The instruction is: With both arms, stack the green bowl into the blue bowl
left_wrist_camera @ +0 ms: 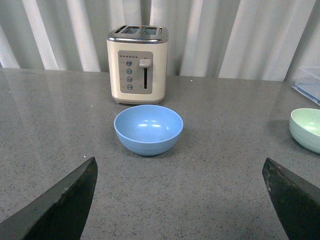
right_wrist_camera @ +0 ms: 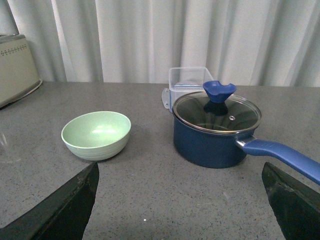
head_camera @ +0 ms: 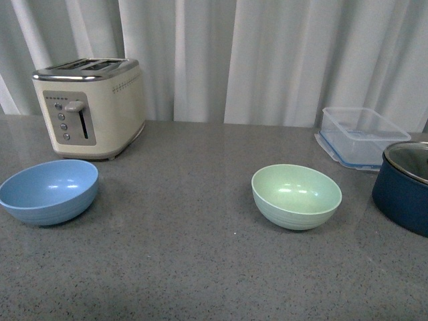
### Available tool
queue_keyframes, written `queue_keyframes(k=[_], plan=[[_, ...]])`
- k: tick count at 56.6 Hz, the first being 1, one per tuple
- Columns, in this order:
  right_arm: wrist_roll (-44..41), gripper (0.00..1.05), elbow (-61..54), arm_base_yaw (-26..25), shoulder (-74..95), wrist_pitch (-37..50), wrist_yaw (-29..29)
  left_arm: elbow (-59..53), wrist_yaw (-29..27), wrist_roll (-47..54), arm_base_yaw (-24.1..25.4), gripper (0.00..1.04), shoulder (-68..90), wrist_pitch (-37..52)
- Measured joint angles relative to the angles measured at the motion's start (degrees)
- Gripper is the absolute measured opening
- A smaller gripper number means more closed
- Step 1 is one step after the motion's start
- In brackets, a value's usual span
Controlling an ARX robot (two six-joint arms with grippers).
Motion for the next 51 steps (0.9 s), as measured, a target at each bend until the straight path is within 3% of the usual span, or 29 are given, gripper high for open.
queue_keyframes(k=[42,44,48,51], plan=[[0.0,0.95,0.0,0.0,0.0,0.0,0.0,0.0,0.0,0.0,0.0,0.98,0.0,0.0],[0.0,0.95,0.0,0.0,0.0,0.0,0.0,0.2,-1.8,0.2,-0.5,0.98,0.5,-0.8],[0.0,0.95,0.0,0.0,0.0,0.0,0.0,2.4,-10.9,0.5,-2.0,0.98,5.2,-5.8],[0.0,0.95,0.0,0.0,0.0,0.0,0.0,3.8,-12.1,0.3,-1.0,0.98,9.8,-5.6]])
